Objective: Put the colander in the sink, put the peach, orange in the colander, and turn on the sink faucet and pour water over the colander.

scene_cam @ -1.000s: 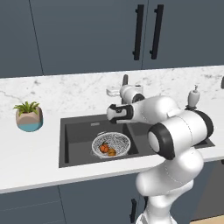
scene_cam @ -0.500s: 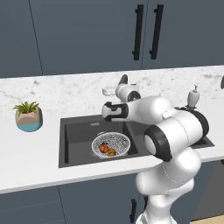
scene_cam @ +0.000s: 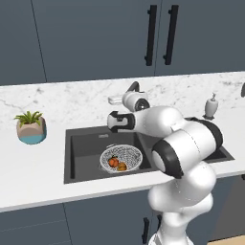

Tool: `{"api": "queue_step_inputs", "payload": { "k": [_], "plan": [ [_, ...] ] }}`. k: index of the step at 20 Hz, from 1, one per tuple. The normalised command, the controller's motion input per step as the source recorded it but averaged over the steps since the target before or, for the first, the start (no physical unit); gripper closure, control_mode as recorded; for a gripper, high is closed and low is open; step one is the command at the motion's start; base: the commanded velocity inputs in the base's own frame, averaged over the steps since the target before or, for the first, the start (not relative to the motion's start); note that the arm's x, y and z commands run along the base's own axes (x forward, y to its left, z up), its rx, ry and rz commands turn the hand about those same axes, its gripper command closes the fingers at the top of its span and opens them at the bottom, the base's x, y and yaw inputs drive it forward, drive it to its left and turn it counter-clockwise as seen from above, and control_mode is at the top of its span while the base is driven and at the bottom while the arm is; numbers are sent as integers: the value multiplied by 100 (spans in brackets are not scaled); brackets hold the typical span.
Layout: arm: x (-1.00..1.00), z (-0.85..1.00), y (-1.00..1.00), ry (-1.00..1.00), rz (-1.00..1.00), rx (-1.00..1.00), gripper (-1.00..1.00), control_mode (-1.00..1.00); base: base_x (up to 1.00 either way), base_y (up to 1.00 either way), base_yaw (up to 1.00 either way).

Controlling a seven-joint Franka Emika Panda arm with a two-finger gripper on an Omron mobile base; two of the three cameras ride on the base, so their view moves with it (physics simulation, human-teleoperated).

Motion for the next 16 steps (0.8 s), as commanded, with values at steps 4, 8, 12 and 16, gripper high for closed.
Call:
{"api": "queue_step_inputs", "payload": {
  "k": [4,8,12,16],
  "plan": [
    [0,0,19,1,0,0,-100,-100,0,0,0],
    [-1,0,7,0,0,0,-100,-100,0,0,0],
    [-31,0,0,0,0,0,-100,-100,0,0,0],
    [-56,0,0,0,0,0,-100,-100,0,0,0]
  ]
}}
